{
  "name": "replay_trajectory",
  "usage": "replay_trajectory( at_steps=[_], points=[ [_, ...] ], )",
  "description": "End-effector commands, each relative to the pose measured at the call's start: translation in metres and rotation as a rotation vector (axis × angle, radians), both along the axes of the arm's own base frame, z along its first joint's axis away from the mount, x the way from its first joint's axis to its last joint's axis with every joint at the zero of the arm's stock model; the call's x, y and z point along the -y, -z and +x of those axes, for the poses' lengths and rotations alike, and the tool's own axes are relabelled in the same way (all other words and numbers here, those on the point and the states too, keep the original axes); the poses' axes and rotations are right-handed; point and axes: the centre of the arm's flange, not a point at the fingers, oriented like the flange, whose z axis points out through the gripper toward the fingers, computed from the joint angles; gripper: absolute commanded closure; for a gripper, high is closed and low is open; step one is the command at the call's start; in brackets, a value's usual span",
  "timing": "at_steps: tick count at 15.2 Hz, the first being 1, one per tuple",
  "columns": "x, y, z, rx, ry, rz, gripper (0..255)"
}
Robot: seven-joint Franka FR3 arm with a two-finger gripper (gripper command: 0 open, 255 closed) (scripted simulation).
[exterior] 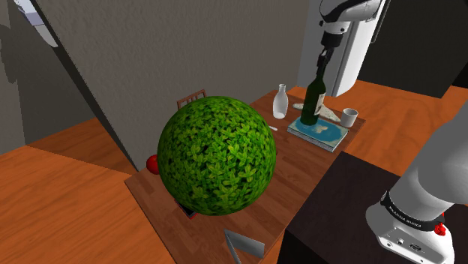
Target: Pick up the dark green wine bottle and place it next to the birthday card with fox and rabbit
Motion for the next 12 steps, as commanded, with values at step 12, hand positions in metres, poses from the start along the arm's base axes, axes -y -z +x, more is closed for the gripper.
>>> replay_trajectory(
  at_steps=[12],
  points=[
    [-0.001,-0.07,-0.002,0.0,0.0,0.0,255]
  ],
)
